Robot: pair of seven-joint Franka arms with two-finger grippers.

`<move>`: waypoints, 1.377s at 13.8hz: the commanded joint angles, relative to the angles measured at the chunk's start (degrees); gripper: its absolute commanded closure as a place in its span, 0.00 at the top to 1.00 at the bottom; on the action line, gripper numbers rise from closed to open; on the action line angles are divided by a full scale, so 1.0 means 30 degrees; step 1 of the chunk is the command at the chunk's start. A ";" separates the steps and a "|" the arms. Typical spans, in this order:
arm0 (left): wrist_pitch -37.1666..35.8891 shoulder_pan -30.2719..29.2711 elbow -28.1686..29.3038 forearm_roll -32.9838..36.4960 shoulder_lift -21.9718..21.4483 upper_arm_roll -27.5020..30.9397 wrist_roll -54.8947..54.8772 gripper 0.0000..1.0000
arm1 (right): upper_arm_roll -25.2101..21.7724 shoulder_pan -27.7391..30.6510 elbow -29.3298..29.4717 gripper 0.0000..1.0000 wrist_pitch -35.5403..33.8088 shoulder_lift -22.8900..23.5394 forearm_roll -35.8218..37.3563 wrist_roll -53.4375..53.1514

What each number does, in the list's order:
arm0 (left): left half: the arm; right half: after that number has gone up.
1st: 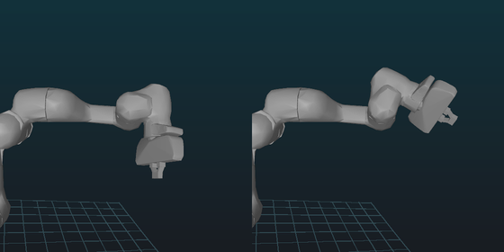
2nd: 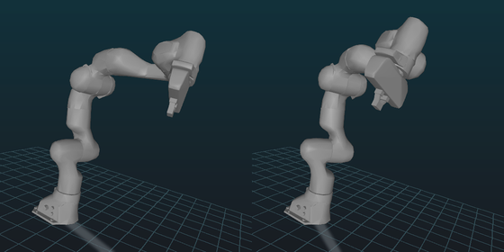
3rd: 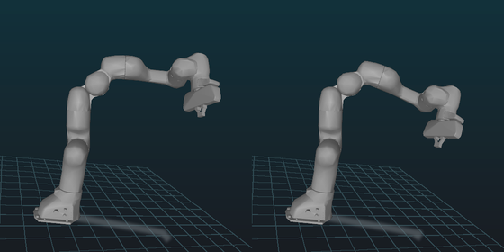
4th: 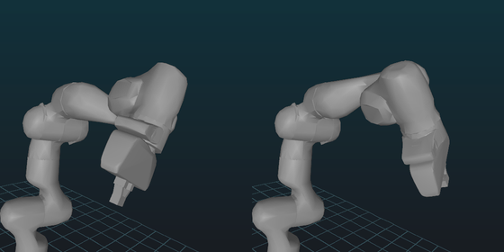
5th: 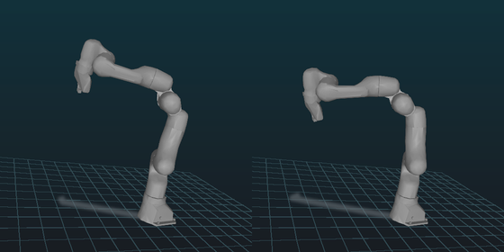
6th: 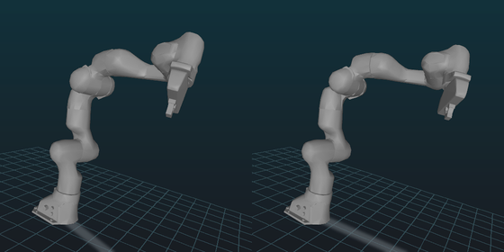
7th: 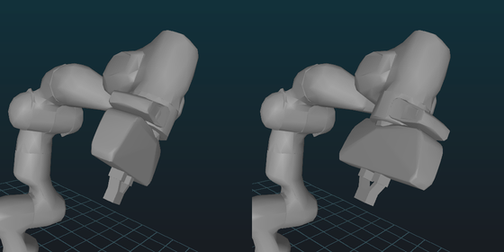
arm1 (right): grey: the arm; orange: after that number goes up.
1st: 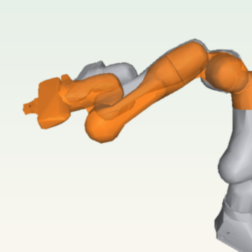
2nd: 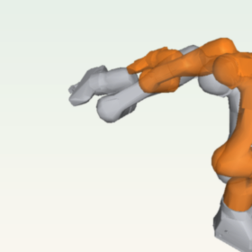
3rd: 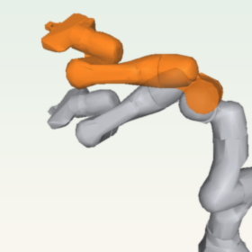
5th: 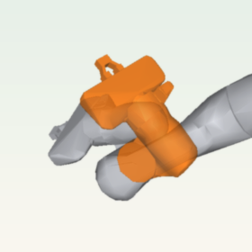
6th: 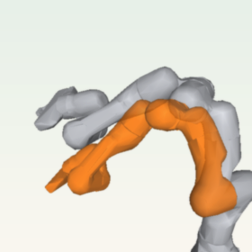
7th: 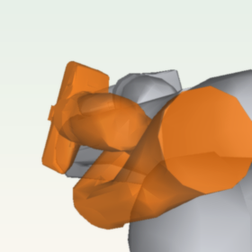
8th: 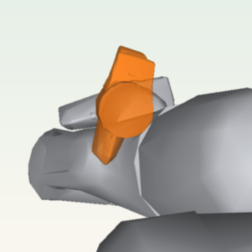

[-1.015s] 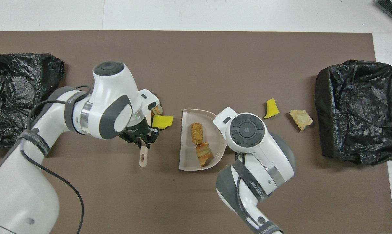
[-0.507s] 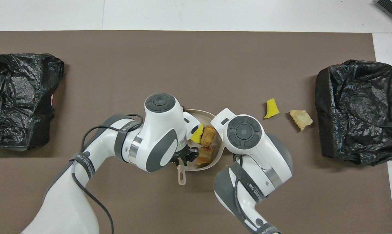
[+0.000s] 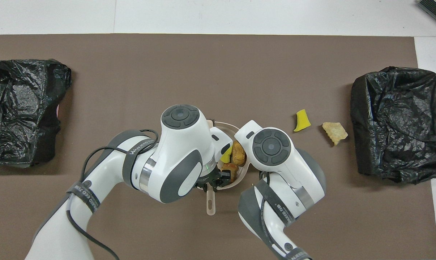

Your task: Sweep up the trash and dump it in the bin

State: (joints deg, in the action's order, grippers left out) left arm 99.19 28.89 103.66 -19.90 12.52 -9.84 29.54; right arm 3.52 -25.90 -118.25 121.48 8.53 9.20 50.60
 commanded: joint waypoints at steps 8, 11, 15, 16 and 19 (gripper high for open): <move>-0.0253 -0.0255 0.4961 0.0423 -0.3936 0.0000 0.2604 0.00 | 0.0087 0.1423 0.2590 0.00 -0.3109 -0.1053 0.0245 0.0354; 0.0741 -0.0052 0.6780 0.0277 -0.4962 -0.0059 0.3214 0.00 | -0.0001 0.2827 0.3759 0.00 -0.4511 -0.1320 -0.0048 0.2343; 0.1096 0.1296 0.7489 -0.0800 -0.4789 -0.0088 0.3131 0.00 | -0.0030 0.4995 0.5518 0.00 -0.6505 -0.1408 -0.0078 0.5215; 0.1126 0.1588 0.7489 -0.1300 -0.4789 -0.0088 0.3131 0.00 | -0.0031 0.5581 0.5783 0.00 -0.6857 -0.1495 -0.0078 0.5918; 0.1389 0.2612 0.7576 -0.1978 -0.4731 -0.0088 0.3306 0.00 | -0.0089 0.7513 0.6370 0.00 -0.7562 -0.1730 -0.0049 0.8640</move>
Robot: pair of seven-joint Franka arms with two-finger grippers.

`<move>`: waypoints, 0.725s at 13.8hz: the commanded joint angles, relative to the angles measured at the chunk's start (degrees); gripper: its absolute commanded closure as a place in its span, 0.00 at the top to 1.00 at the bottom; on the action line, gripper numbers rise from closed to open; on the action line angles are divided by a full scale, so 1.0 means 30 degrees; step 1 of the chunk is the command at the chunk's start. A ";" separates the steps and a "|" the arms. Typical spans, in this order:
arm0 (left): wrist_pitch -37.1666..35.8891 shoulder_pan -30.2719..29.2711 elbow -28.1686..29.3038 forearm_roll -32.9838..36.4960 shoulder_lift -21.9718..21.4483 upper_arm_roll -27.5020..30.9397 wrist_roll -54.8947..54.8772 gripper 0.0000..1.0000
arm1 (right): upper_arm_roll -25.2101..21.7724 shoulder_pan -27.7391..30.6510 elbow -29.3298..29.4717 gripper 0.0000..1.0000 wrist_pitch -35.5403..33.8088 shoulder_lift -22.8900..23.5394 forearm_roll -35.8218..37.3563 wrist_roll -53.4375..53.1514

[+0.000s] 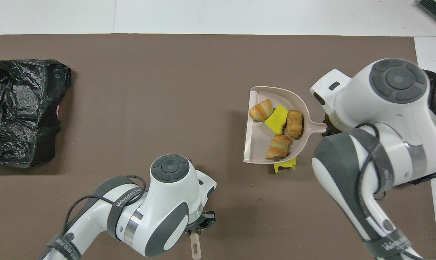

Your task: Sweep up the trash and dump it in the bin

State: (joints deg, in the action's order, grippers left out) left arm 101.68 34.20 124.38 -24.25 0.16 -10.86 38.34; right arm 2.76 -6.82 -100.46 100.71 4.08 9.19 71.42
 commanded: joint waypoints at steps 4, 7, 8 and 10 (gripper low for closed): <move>0.2135 0.1753 0.2625 -0.0530 -0.1192 0.0251 0.0580 0.00 | 0.0135 0.4696 0.0469 0.00 -0.0757 -0.0423 0.0332 0.5481; 0.2694 0.1988 0.3216 -0.0646 -0.1428 0.0222 0.1165 0.00 | -0.0128 0.7100 0.0469 0.00 -0.0144 -0.0394 0.0769 0.7069; 0.2813 0.2220 0.3304 -0.0676 -0.1429 0.0221 0.1283 0.00 | -0.0100 0.7687 0.0469 0.00 0.0439 -0.0364 0.1962 0.7101; 0.3134 0.2514 0.3450 -0.0676 -0.1138 0.0251 0.1284 0.00 | -0.0129 0.8567 0.0382 0.00 0.2832 -0.0393 0.4394 0.6868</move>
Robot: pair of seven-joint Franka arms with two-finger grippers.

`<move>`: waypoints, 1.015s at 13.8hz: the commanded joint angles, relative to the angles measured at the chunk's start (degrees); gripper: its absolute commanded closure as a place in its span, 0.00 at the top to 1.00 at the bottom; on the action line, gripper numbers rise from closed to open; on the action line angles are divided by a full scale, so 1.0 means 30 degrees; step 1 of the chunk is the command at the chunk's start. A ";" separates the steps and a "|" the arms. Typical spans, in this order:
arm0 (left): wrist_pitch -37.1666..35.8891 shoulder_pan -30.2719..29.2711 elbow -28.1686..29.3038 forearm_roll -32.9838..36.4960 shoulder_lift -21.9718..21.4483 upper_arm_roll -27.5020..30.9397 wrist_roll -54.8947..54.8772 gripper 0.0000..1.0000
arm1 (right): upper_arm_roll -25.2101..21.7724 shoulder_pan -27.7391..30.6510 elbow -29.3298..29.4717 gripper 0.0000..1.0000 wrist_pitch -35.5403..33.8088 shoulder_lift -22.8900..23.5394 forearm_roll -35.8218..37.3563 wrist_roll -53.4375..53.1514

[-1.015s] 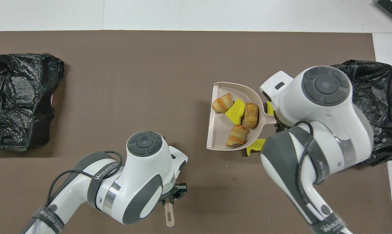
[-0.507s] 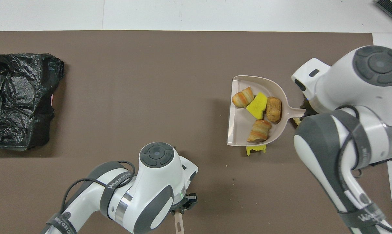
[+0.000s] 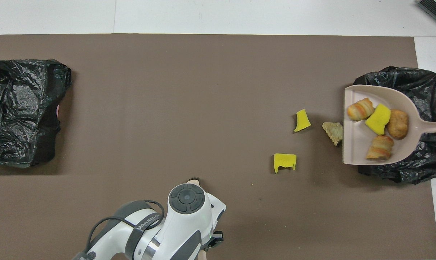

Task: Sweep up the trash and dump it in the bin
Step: 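Carry the dustpan to the black bag and tip it with the right gripper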

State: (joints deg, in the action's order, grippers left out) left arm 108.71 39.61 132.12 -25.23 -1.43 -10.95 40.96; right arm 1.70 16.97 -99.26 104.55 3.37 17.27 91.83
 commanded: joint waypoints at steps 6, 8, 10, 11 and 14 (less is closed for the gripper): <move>0.0707 0.0771 0.0114 -0.0349 0.0241 0.0339 0.0437 0.27 | 0.0224 0.1173 -0.0165 0.00 0.2768 -0.0187 0.8820 -0.1077; 0.0268 0.0624 -0.0386 -0.0320 0.0331 0.0368 0.0408 0.41 | 0.0311 0.1084 -0.0106 0.00 0.2503 -0.0187 1.0208 -0.1194; -0.0230 0.0362 -0.0824 -0.0291 0.0302 0.0427 0.0321 0.57 | 0.0399 0.0908 -0.0135 0.00 0.2503 -0.0187 1.0240 -0.1341; -0.0435 -0.0162 -0.1175 -0.0204 0.0331 0.0427 0.0233 0.63 | 0.0399 0.0762 -0.0135 0.00 0.2474 -0.0187 1.0241 -0.1341; -0.0291 -0.0665 -0.3394 0.1309 0.1204 0.0427 -0.0117 0.80 | 0.0487 0.0732 -0.0077 0.00 0.2532 -0.0187 1.0241 -0.1341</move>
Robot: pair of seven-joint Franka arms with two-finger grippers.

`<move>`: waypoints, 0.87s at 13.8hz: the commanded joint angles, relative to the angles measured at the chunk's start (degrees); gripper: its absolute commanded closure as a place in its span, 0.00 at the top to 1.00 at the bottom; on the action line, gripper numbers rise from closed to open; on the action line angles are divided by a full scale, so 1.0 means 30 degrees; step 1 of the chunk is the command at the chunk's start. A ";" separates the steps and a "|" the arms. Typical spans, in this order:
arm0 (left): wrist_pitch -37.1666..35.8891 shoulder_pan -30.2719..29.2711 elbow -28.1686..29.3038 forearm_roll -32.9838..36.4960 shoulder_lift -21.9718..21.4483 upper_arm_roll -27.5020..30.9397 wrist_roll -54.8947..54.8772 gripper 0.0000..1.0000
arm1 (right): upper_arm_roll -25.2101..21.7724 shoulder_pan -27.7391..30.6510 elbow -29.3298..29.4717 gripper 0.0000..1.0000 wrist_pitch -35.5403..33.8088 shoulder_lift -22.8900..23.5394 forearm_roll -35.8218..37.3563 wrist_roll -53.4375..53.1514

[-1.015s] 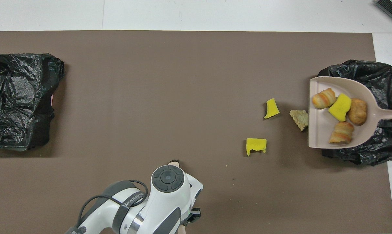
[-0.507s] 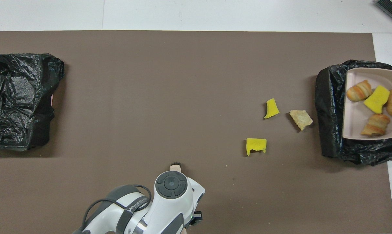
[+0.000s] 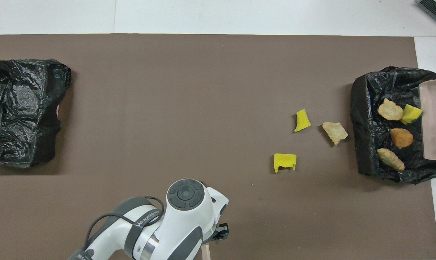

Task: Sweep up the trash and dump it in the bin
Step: 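Carry the dustpan to the black bag and tip it with the right gripper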

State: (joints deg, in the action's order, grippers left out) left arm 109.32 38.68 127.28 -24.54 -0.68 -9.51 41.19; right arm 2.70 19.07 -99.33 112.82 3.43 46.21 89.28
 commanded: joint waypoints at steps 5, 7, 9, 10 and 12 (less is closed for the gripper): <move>0.0001 -0.2048 -0.4132 0.6058 0.1897 -0.0054 -0.2590 1.00 | 0.0184 0.0117 0.0090 0.00 -0.0136 -0.0177 0.0097 -0.0668; 0.0645 -0.2633 -0.4310 0.7909 0.1868 -0.0054 -0.3558 1.00 | 0.0155 0.0175 0.0410 0.00 -0.0281 -0.0236 -0.1678 -0.0464; 0.0941 -0.3599 -0.4572 0.8441 0.1634 -0.0054 -0.4379 1.00 | 0.0009 0.0321 0.0881 0.00 -0.0311 -0.0498 -0.4869 -0.0433; 0.0825 -0.4272 -0.5067 0.8559 0.1604 -0.0025 -0.4702 1.00 | -0.0050 0.0380 0.0911 0.00 -0.0311 -0.0500 -0.5928 -0.0317; 0.0882 -0.5822 -0.5538 0.8648 0.1313 -0.0025 -0.6103 1.00 | -0.0021 0.0352 0.0911 0.00 -0.0369 -0.0558 -0.7948 -0.0111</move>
State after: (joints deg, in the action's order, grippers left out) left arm 111.82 25.51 112.17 0.19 4.24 -9.02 26.62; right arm 2.24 19.55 -97.04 112.69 2.29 27.66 88.20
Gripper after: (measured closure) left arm 0.000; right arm 0.683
